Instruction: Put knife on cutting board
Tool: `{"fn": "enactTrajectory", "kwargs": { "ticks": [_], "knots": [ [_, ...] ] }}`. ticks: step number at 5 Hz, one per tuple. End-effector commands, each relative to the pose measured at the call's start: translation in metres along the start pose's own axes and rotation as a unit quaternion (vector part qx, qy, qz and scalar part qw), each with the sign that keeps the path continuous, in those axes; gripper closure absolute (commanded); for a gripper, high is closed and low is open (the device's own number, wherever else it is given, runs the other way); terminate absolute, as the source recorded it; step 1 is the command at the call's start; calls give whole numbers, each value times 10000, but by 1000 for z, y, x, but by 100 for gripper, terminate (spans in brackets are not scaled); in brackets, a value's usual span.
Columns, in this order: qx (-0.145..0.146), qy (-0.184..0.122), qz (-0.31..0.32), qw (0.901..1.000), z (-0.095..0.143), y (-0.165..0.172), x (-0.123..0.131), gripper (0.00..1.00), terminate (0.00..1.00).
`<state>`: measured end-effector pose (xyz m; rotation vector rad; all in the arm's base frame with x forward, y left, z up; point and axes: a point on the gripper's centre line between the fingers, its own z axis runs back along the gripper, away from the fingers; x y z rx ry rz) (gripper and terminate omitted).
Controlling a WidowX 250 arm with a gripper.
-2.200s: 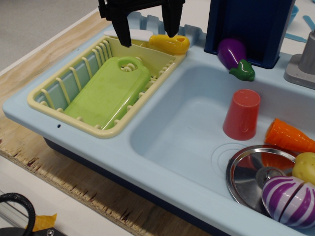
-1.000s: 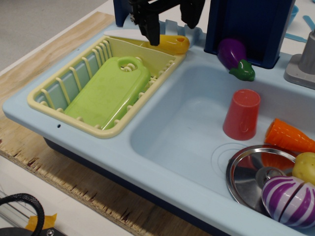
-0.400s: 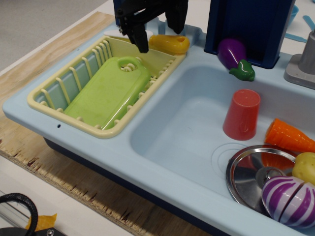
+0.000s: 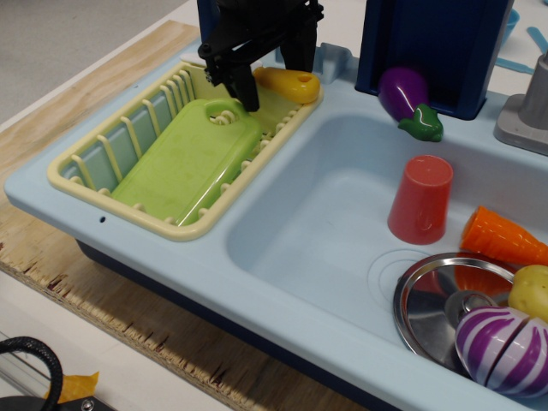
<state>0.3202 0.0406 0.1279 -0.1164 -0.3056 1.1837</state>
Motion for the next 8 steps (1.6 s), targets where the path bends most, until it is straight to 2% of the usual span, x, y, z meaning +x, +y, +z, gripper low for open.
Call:
{"fn": "enactTrajectory", "kwargs": {
  "ticks": [1,3,4,5,6,7,8],
  "knots": [
    [-71,-5,93,9999,0,1,4,100,0],
    [77,-270,363,9989,28,8,-11,100,0],
    [-50,-230,-215,9995,38,20,-8,100,0],
    [1,96,-969,9953,40,35,-5,100,0],
    [-14,333,-2203,9749,35,48,1,100,0],
    [-15,419,-3254,9447,30,58,0,100,0],
    [-160,380,-3748,9262,26,68,-6,100,0]
  ]
}}
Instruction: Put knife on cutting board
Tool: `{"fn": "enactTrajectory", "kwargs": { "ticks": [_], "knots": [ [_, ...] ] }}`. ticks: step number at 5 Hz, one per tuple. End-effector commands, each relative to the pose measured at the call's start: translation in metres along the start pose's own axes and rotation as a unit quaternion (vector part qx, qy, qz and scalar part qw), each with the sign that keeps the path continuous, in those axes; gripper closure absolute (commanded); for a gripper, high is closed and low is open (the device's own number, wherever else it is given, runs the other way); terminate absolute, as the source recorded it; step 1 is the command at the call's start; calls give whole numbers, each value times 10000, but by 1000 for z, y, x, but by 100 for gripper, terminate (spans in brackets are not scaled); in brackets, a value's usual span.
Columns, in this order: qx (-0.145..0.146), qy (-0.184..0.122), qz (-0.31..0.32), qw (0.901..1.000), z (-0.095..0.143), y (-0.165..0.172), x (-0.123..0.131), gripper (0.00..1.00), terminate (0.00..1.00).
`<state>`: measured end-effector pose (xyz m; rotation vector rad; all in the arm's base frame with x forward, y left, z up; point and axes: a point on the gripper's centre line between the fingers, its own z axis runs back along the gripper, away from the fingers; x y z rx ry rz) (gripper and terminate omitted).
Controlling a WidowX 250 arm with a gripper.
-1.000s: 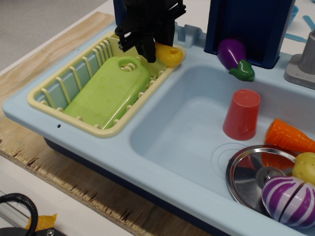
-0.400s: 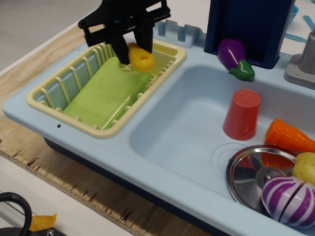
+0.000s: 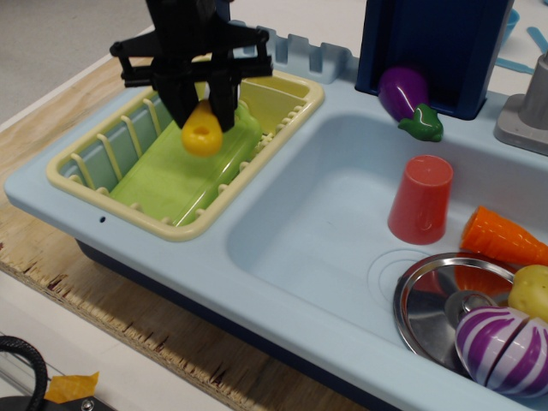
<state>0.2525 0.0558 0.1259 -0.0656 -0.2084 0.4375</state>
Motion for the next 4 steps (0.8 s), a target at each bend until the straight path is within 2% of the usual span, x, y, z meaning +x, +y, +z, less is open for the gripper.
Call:
{"fn": "enactTrajectory", "kwargs": {
  "ticks": [1,2,3,4],
  "knots": [
    [-187,-386,-264,9987,5,6,-17,0,0],
    [-373,-373,-310,9981,0,15,-18,0,0],
    [-373,-373,-310,9981,0,15,-18,0,0],
    [-373,-373,-310,9981,0,15,-18,0,100]
  ]
}}
